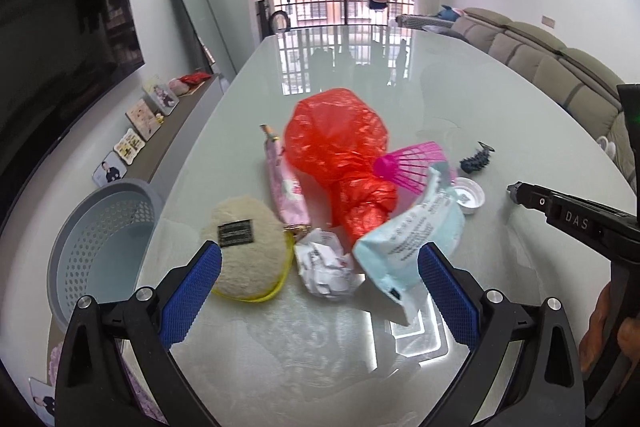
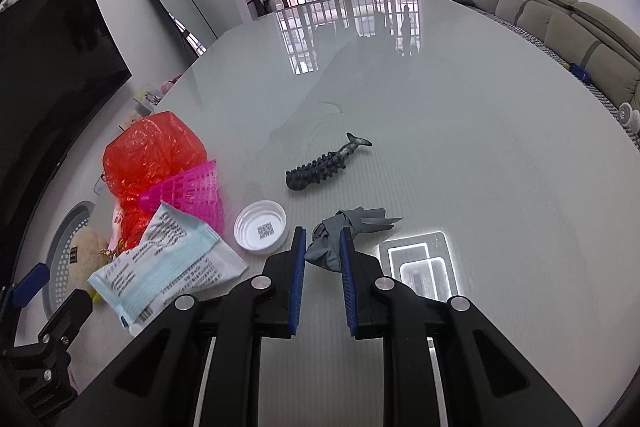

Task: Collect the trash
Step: 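Grasp the blue-white wipe packet with the left tool while right holds cloth, then carry the packet and cloth to the grey basket with both tools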

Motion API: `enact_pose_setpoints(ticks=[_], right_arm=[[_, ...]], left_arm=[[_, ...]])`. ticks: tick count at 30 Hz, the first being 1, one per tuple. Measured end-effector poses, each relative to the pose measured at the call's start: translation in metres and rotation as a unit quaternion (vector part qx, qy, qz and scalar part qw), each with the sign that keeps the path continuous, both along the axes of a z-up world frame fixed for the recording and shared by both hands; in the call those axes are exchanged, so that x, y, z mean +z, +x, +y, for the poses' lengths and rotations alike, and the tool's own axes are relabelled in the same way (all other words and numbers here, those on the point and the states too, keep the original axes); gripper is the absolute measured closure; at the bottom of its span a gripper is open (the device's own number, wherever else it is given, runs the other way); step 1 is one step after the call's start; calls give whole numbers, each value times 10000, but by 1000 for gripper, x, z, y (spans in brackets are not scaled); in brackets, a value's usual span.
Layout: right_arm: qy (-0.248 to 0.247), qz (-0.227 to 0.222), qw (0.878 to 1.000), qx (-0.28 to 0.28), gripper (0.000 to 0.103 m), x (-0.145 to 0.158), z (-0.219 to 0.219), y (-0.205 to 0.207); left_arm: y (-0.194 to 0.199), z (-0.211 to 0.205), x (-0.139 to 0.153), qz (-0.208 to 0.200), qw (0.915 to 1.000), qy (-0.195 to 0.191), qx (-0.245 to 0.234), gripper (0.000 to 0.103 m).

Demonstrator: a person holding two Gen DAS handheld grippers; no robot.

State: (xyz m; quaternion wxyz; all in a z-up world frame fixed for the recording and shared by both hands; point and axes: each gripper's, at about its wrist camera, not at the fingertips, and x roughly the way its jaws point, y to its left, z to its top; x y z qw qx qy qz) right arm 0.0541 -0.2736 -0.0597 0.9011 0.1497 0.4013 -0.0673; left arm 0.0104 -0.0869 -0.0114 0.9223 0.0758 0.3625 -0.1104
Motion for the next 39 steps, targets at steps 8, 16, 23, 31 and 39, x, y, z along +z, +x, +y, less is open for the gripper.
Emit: enact_pose_setpoints(ticks=[8, 16, 23, 31, 39], right_arm=[[304, 16, 9994, -146, 86, -12, -12, -19], [708, -3, 9973, -197, 86, -21, -16, -15], [899, -43, 9958, -174, 86, -25, -22, -17], [922, -45, 9956, -186, 86, -24, -22, -18], [894, -56, 9958, -198, 86, -22, -18, -23]], left_arm=[[7, -32, -13, 43, 9990, 95, -431, 6], [6, -55, -25, 30, 9968, 323, -725, 6], [14, -70, -38, 154, 9947, 529, -867, 7], [12, -71, -39, 209, 9932, 497, -1033, 38], [0, -59, -25, 340, 9935, 76, -1082, 42]])
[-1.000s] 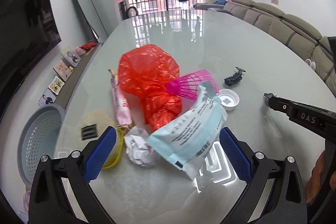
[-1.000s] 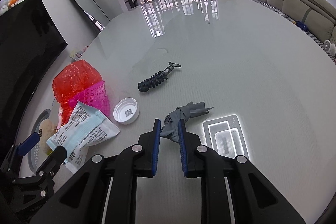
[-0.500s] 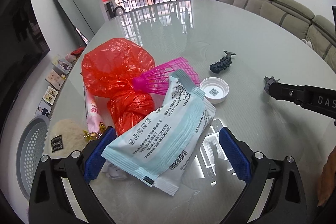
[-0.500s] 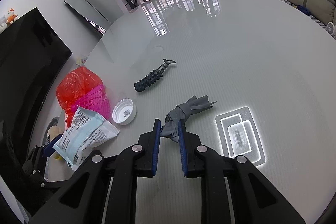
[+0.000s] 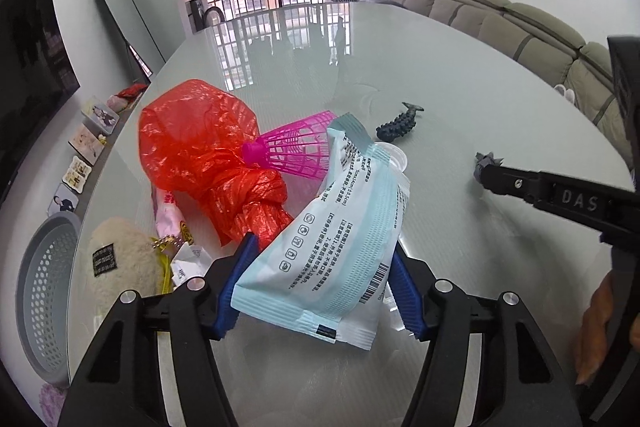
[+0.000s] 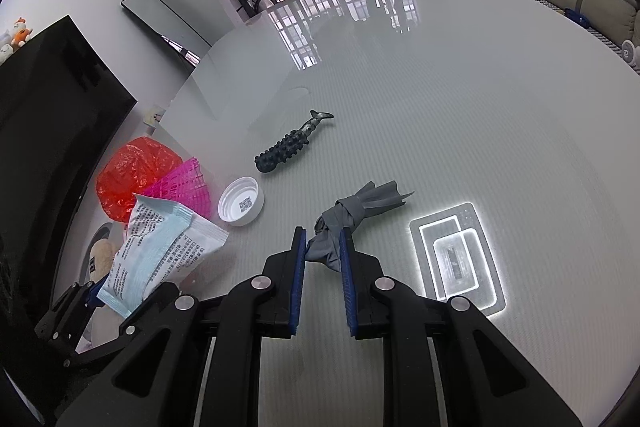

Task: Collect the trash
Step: 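Carry the packet and cloth to the grey basket with both tools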

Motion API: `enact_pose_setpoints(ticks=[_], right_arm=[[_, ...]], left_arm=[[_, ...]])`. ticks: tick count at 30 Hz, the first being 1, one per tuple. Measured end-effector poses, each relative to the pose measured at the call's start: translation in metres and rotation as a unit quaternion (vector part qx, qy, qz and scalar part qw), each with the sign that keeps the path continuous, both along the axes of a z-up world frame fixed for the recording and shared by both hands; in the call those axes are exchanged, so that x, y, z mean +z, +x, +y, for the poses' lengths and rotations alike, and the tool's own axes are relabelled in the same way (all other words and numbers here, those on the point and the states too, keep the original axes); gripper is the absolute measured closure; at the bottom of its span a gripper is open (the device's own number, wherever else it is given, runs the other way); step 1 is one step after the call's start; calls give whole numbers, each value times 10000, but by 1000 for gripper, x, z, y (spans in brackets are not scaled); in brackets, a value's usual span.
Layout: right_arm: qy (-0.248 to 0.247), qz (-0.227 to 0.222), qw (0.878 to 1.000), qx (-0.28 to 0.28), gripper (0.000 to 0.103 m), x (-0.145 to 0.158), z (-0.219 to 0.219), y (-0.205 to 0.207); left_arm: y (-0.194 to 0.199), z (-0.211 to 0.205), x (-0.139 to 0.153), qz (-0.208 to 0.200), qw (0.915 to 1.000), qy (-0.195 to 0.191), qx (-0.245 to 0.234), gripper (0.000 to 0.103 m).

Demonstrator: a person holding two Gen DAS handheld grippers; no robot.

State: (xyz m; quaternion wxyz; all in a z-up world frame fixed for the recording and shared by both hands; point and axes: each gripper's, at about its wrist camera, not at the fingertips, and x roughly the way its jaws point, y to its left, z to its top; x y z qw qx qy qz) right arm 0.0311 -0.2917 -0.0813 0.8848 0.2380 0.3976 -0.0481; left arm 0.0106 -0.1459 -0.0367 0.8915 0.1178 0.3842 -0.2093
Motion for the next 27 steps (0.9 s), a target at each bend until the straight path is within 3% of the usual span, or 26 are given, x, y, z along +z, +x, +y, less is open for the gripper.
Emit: enact_pose_setpoints(ticks=[11, 19, 27], right_arm=[[-61, -72, 9998, 202, 86, 13, 36, -12], [-122, -223, 9972, 698, 86, 32, 93, 0], [-251, -363, 9884, 1456, 86, 50, 170, 27]], left_arm=[[-21, 44, 39, -258, 9975, -581, 299, 42], [-14, 109, 42, -412, 9926, -470, 1045, 42], [1, 189, 44, -510, 9812, -450, 1807, 42]])
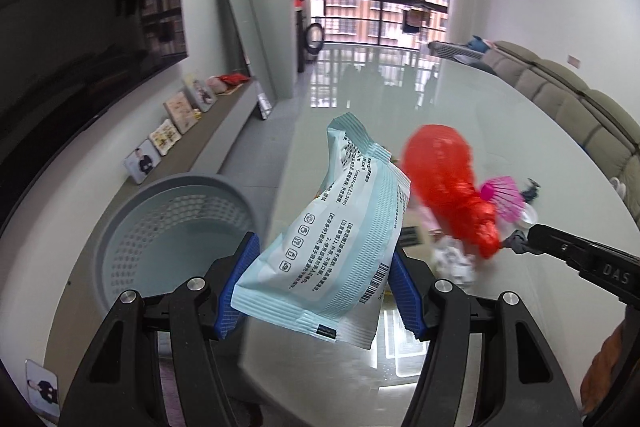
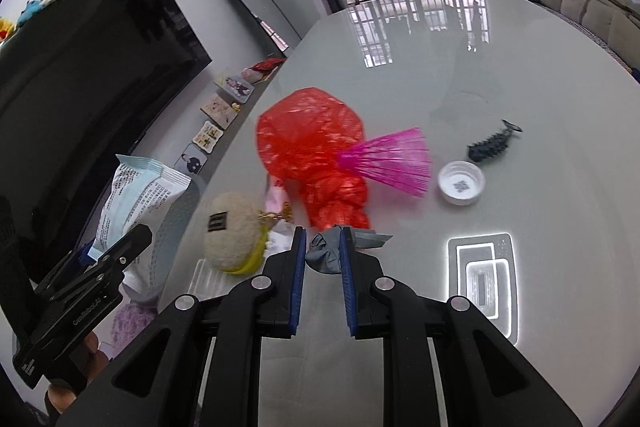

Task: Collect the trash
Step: 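Carry the packet and cloth to the grey basket with both tools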

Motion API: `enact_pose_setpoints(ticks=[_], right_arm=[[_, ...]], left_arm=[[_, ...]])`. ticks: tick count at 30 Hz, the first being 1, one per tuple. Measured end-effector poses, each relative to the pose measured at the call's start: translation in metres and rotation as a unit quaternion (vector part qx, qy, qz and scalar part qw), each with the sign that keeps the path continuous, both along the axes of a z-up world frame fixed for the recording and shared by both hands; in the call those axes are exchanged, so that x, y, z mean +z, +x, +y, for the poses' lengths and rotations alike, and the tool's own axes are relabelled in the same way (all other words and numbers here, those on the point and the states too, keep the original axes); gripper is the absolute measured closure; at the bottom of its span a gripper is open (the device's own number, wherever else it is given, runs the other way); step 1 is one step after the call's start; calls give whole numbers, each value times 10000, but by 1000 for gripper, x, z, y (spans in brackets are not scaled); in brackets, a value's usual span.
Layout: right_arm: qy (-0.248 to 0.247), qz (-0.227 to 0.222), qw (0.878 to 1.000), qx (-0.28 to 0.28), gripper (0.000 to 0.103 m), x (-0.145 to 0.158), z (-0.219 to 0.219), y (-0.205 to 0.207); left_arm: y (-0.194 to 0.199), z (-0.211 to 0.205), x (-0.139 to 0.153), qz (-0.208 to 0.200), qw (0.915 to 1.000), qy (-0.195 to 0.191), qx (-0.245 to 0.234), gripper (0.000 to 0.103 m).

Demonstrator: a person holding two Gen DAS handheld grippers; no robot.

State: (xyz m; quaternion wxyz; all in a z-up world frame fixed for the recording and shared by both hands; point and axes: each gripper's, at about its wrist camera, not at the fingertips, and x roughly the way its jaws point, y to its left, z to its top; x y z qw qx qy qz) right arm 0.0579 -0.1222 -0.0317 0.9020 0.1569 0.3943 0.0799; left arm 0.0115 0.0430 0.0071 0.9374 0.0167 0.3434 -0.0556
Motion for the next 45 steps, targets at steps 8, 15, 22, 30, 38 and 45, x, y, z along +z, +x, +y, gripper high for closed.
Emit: enact_pose_setpoints(ticks=[8, 15, 22, 30, 38, 45], right_arm=[[66, 11, 9987, 502, 86, 7, 47, 20], [6, 23, 9978, 664, 86, 16, 66, 28], [-110, -69, 9953, 963, 86, 27, 98, 43], [-51, -43, 9877, 1563, 86, 20, 158, 76], [-126, 207, 9765, 2141, 86, -3, 219, 114], [-201, 425, 9708, 2354, 86, -32, 246, 129]], left_arm=[[14, 59, -9, 58, 9986, 12, 521, 42], [20, 85, -17, 99, 9975, -88, 700, 42], [26, 102, -23, 152, 9964, -200, 810, 42], [32, 138, -34, 327, 9933, -84, 1102, 42], [44, 174, -50, 588, 9882, -43, 1412, 42], [52, 187, -66, 839, 9851, -71, 1502, 41]])
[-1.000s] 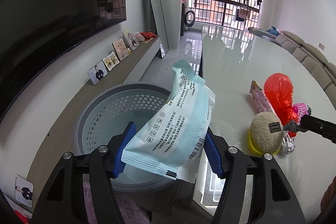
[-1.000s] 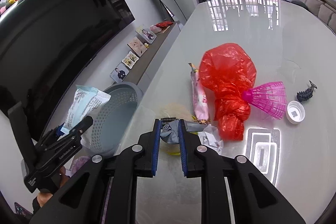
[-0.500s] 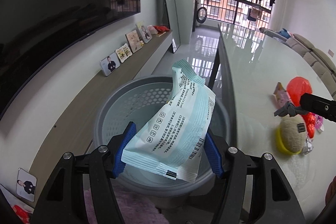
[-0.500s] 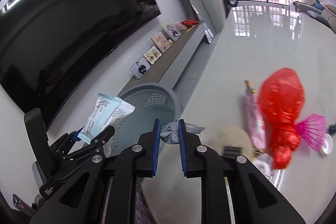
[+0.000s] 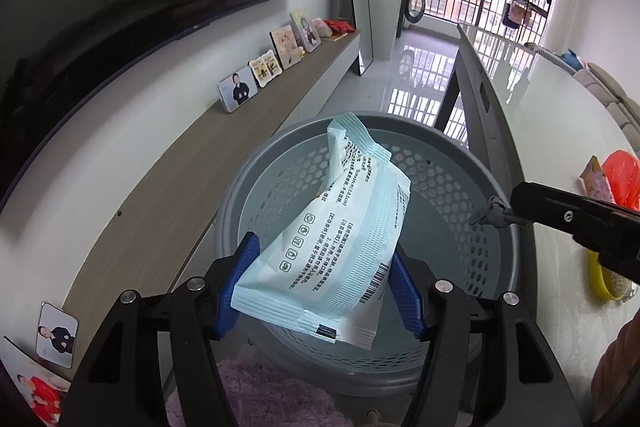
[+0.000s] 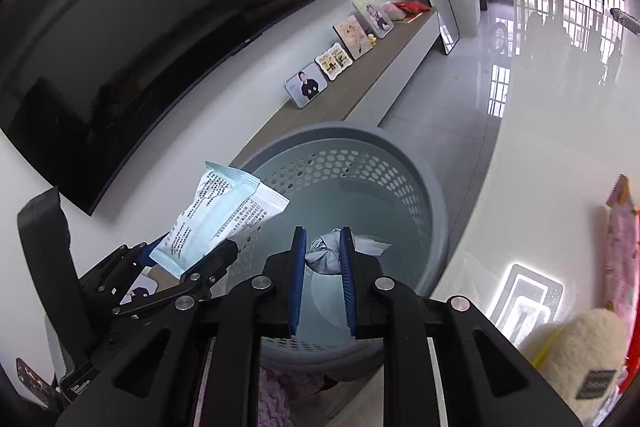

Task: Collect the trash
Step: 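Carry the packet and cloth to the grey basket with both tools, then open both tools to drop the packet and cloth into the basket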

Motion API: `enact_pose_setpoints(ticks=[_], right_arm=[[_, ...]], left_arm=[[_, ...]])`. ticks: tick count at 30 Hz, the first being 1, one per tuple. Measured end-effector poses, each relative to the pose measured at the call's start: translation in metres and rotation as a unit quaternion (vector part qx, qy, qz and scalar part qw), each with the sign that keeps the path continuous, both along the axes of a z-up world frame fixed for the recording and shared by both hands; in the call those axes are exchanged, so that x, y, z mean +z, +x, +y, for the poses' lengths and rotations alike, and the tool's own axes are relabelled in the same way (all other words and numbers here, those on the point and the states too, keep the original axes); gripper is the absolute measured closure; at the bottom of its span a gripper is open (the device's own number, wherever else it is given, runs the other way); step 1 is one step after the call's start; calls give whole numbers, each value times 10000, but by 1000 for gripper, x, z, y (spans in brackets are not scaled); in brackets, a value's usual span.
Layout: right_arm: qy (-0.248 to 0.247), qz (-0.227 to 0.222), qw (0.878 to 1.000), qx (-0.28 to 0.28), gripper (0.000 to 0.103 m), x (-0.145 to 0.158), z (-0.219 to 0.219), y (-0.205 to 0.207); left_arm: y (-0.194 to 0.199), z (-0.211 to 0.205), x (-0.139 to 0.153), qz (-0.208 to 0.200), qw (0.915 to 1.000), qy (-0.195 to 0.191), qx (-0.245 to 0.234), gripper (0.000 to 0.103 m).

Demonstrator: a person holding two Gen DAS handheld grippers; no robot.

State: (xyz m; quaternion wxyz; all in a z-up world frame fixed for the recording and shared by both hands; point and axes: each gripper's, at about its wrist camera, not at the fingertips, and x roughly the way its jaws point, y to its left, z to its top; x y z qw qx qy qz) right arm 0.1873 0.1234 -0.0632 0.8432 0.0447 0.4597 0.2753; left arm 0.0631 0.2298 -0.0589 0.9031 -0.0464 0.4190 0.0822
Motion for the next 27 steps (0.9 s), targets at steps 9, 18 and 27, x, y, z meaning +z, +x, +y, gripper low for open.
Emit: enact_pose_setpoints(ticks=[9, 18, 27], right_arm=[[-29, -57, 9999, -135, 64, -5, 1, 3], [-100, -111, 9998, -141, 57, -8, 1, 3], [-261, -303, 9991, -163, 46, -7, 5, -2]], left_arm=[[1, 3, -4, 17, 10000, -26, 63, 21], [-2, 2, -3, 41, 9997, 64, 211, 16], [-11, 6, -1, 64, 9992, 140, 371, 12]])
